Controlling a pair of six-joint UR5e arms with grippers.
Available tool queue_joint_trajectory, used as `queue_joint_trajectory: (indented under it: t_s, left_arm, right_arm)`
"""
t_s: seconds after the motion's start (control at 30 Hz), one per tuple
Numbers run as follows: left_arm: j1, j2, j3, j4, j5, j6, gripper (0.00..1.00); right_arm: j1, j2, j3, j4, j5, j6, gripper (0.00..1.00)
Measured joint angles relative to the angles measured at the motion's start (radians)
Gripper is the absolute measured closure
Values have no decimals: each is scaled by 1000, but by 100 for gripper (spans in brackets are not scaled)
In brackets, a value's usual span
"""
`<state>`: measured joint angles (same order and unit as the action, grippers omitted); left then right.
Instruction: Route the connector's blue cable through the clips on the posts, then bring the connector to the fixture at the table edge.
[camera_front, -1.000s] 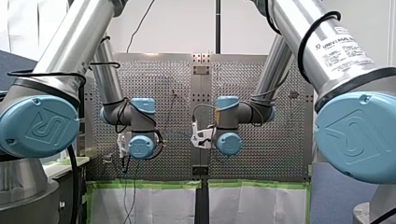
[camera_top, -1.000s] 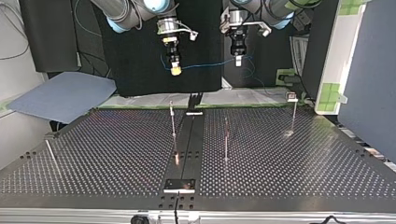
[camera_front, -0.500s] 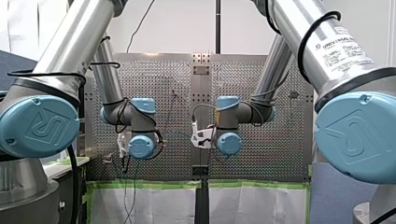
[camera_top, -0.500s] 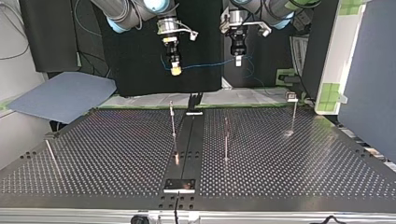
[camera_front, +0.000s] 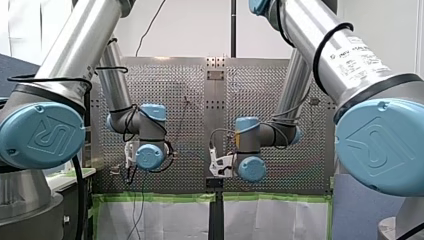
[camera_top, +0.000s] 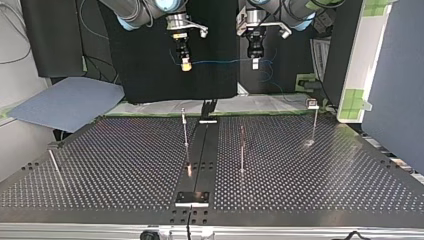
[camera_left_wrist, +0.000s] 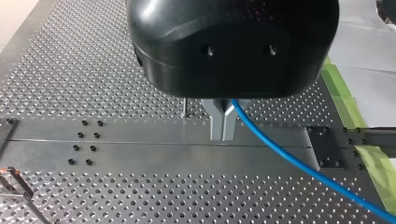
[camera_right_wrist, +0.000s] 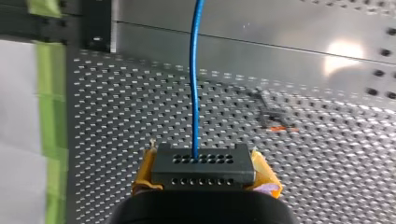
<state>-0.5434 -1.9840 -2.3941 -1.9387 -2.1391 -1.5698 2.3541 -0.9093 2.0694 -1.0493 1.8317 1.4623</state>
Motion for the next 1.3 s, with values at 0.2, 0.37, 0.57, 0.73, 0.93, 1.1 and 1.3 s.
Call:
queue_joint_trajectory:
  t_s: [0.2,0.37,0.57,0.73,0.93,1.1,1.3]
  left_arm:
    - [0,0,0,0,0,1,100]
    - [0,0,0,0,0,1,100]
    - [4,11,19,4,17,-13,100]
    - [8,48,34,-28,18,-39,100]
    - [13,98,37,-78,18,-60,100]
    - [21,143,48,-122,17,-62,100]
    - [32,191,73,-170,17,-54,100]
  right_arm:
    - [0,58,1,0,0,0,100]
    - [0,71,1,0,0,0,100]
    - [-8,59,-2,13,2,7,100]
    - [-9,21,-11,51,-7,42,100]
    - [-17,-29,-11,101,-49,92,100]
    - [-22,-75,-12,147,-85,137,100]
    - [-27,-133,-27,203,-101,161,100]
